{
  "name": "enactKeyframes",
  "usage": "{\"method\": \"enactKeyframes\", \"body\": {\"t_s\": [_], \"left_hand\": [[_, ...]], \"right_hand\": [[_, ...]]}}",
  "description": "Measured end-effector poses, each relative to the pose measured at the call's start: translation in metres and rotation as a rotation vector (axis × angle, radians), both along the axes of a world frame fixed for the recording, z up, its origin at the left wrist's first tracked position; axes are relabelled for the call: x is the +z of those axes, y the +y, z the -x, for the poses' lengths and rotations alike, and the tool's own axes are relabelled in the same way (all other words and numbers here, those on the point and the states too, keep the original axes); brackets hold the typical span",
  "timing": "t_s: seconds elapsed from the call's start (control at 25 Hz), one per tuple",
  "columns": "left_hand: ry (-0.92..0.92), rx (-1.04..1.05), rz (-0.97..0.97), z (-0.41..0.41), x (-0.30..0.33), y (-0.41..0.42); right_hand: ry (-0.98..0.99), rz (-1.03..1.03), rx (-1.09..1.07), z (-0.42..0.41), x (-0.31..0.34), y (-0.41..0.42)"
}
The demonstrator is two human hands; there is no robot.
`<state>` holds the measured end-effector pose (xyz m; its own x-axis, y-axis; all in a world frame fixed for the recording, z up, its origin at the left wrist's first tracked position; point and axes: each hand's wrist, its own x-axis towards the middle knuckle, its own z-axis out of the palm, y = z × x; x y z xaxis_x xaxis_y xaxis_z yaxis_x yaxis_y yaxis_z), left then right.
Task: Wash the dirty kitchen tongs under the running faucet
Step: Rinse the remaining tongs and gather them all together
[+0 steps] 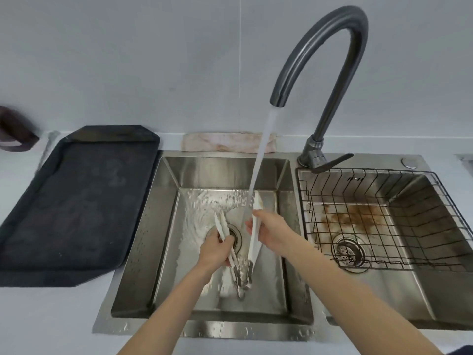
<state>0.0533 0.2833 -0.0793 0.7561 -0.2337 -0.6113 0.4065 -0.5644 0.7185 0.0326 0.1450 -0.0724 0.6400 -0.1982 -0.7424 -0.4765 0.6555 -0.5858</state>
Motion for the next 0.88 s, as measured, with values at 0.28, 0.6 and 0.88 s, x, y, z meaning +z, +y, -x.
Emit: {"method": "enactKeyframes", "body": {"t_s": [0.28, 0.6, 0.88], "left_hand": [[0.005, -0.068, -0.056, -0.020, -0.015, -0.002], [0.015, -0.111, -0.052, -0.031, -0.019, -0.015], [0.040, -0.076, -0.012, -0.037, -0.020, -0.011]], "right_hand": [[-0.079, -0.264, -0.188, -0.020, -0.007, 0.002], [0.035, -0.237, -0.180, -0.050, -0.007, -0.002], [-0.080, -0.172, -0.234, -0.056, -0.004, 0.002]]}}
